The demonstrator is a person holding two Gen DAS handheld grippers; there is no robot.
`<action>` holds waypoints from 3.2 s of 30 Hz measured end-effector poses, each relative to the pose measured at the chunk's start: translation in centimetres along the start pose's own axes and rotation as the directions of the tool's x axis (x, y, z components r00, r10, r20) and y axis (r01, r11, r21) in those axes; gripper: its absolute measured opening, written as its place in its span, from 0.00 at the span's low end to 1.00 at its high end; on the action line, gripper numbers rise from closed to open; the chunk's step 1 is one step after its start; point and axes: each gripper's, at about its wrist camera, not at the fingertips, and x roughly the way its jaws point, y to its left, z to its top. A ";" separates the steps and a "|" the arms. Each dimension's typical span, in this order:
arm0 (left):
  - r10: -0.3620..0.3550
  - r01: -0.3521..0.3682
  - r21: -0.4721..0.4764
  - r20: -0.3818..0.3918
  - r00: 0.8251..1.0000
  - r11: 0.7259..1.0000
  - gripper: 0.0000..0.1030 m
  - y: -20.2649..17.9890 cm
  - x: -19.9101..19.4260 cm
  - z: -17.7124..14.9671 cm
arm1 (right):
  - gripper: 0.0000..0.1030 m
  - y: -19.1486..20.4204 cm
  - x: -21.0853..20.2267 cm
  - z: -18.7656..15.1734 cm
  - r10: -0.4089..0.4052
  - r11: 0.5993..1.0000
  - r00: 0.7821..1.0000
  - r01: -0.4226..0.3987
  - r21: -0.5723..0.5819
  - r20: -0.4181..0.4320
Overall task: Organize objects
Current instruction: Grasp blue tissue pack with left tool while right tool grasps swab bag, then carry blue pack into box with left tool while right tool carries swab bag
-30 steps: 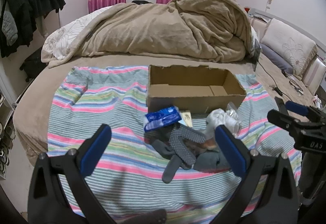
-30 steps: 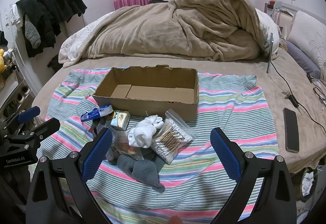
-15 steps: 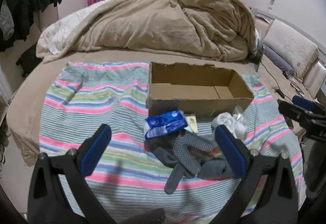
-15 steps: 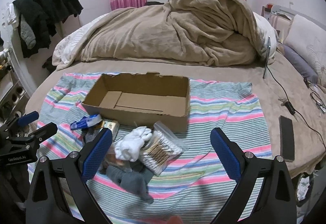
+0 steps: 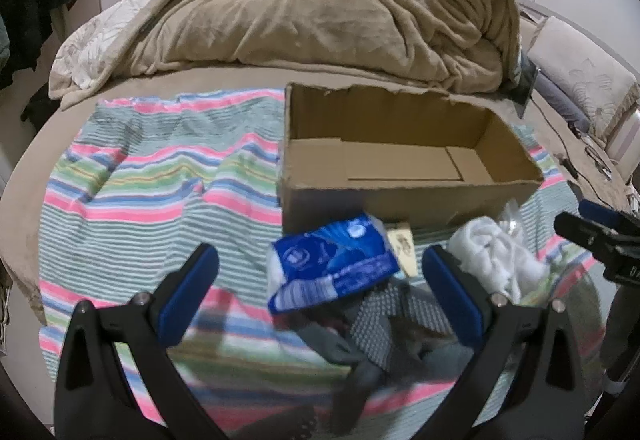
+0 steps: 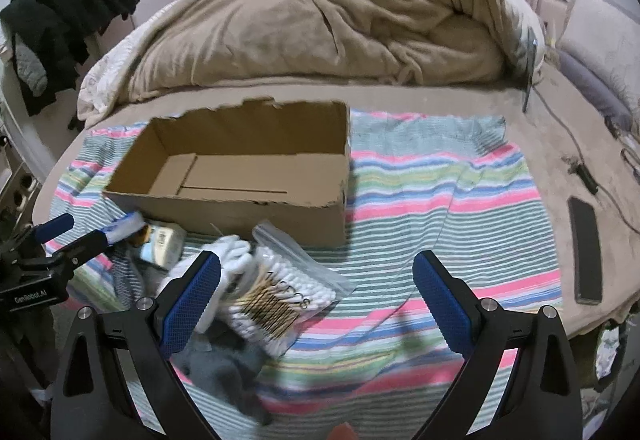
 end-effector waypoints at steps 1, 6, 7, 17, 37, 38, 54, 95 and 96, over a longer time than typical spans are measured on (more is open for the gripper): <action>0.000 0.000 -0.002 -0.003 1.000 1.000 0.99 0.0 0.4 0.1 | 0.96 -0.2 0.6 0.0 0.002 1.000 1.000 -0.002 0.004 -0.010; 0.004 -0.004 -0.003 -0.038 0.999 1.000 0.99 0.0 2.5 -0.2 | 0.96 -0.6 3.6 -0.4 0.058 0.998 0.996 -0.055 0.040 -0.073; 0.008 -0.008 -0.001 -0.043 0.999 1.000 0.99 0.0 2.8 -0.4 | 0.96 -0.6 4.1 -0.6 0.068 0.997 0.994 -0.064 0.045 -0.088; -0.042 0.042 -0.004 -0.088 0.995 0.999 0.65 0.1 4.2 -1.4 | 0.85 -1.2 6.6 -2.2 0.175 0.979 0.974 -0.157 0.128 -0.141; -0.090 0.090 -0.005 -0.061 0.994 0.996 0.42 -0.6 1.9 -1.7 | 0.54 -1.6 2.3 -1.9 0.199 0.977 0.979 -0.195 0.087 -0.042; -0.096 0.096 -0.004 -0.062 0.993 0.995 0.45 -0.6 1.6 -1.7 | 0.54 -1.5 2.5 -2.0 0.197 0.978 0.979 -0.193 0.086 -0.045; -0.035 0.040 0.045 -0.100 0.994 0.998 0.88 -3.6 3.0 -0.9 | 0.54 -1.5 2.6 -2.9 0.222 0.971 0.973 -0.216 0.098 -0.057; -0.166 0.146 0.130 0.162 0.973 0.981 0.71 -5.1 -1.1 7.5 | 0.54 -0.9 -0.1 6.9 0.173 0.984 0.978 -0.165 -0.067 0.120; -0.169 0.150 0.128 0.158 0.973 0.980 0.71 -5.1 -0.5 7.7 | 0.54 -0.9 0.4 7.1 0.169 0.984 0.979 -0.162 -0.069 0.115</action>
